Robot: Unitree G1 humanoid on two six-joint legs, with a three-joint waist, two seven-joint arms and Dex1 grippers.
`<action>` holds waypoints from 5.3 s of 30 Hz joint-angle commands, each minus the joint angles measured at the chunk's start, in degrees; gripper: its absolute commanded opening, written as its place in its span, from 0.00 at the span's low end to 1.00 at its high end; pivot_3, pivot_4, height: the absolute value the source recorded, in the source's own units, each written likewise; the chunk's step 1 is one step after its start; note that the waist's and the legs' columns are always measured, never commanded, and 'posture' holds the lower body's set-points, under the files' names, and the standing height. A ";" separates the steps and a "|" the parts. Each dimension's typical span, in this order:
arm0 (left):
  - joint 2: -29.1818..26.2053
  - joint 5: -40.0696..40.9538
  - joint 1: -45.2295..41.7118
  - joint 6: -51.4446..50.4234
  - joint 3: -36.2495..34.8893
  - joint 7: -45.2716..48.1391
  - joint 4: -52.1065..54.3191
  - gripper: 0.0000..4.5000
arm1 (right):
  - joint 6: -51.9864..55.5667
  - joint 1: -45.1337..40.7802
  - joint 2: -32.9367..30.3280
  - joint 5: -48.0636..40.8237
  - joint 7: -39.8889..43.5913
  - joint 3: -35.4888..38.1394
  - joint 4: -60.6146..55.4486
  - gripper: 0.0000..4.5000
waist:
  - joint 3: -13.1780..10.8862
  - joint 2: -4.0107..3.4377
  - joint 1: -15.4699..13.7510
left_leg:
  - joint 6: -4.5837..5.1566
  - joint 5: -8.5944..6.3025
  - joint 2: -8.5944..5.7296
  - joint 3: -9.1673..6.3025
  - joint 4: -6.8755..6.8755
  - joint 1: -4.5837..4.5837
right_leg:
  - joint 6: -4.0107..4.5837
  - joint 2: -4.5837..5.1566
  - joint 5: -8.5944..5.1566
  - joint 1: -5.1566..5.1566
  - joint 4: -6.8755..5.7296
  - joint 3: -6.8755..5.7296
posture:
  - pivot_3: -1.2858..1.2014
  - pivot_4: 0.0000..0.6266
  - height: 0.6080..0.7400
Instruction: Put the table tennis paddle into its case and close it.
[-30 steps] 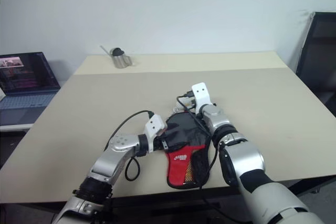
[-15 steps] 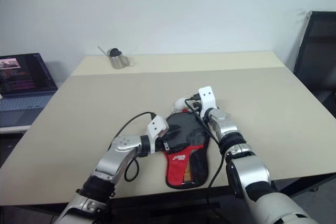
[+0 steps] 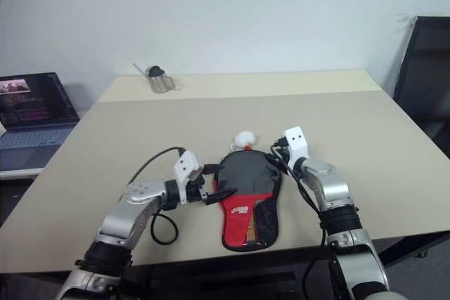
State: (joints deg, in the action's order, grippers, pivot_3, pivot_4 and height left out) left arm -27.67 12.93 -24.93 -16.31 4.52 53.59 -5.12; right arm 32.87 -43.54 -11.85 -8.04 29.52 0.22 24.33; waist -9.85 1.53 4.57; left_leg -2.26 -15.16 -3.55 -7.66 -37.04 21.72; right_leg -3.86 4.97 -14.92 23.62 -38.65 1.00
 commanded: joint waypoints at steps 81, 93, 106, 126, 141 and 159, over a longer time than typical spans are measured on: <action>6.65 -6.08 -3.79 5.94 8.05 1.49 -9.09 1.00 | -33.66 -27.42 8.73 8.49 -9.69 -6.17 46.06 0.99 | 0.03 -0.06 -2.03 | -0.23 0.13 0.01 -0.05 0.07 0.06 | -0.02 0.00 0.10 -0.13 0.53 -0.09 | 0.52 0.24 1.00; 5.56 -6.16 -1.20 3.18 7.10 -1.39 -3.90 1.00 | -32.19 -28.10 13.61 13.77 -18.12 -4.63 52.62 0.91 | 0.05 -0.12 -1.10 | -0.24 0.13 0.03 -0.03 0.09 0.04 | -0.01 -0.03 0.10 -0.08 0.47 -0.04 | 0.52 0.24 1.00; 8.34 -8.65 -3.81 5.77 10.18 -1.97 -9.66 1.00 | -31.55 -27.74 14.64 16.63 -22.07 -4.47 52.76 0.03 | 0.07 -0.13 -1.02 | -0.24 0.13 0.01 -0.04 0.07 0.03 | -0.01 -0.04 0.11 -0.11 0.45 -0.05 | 0.52 0.24 1.00; 12.81 -9.71 -5.81 10.19 11.20 -1.04 -21.32 1.00 | -30.10 -28.97 9.51 13.21 -19.16 0.08 49.93 0.00 | 0.64 -0.77 -1.51 | -0.01 0.02 -0.03 -0.06 0.07 -0.30 | -0.01 -0.02 0.11 -0.47 0.43 -0.07 | 0.52 0.24 1.00; 14.57 -9.90 -8.35 12.55 10.38 -0.78 -27.29 1.00 | -17.80 -17.99 -5.48 13.35 -5.32 -1.97 30.51 0.00 | 0.70 -0.82 -2.33 | 0.04 0.05 -0.12 -0.04 0.01 -0.41 | -0.03 0.05 0.10 -0.55 0.12 -0.07 | 0.52 0.24 1.00; 16.42 -11.23 -11.62 15.97 10.10 -1.40 -33.14 1.00 | 19.26 15.82 -27.63 3.11 17.71 -4.01 -36.42 0.00 | 0.83 -1.05 -3.24 | 0.08 0.04 -0.07 -0.07 0.05 -0.90 | -0.56 0.04 -0.07 -1.57 0.93 -0.39 | 0.52 0.24 1.00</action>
State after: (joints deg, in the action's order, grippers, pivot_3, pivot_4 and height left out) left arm -11.31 3.85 -37.22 0.21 13.51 53.03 -35.42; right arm 50.14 -28.09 -37.97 -3.16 45.97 -5.56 -7.57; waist -9.02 0.48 1.33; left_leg -2.18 -15.12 -3.62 -7.74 -36.98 20.82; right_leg -4.42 5.02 -14.99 22.04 -37.72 0.60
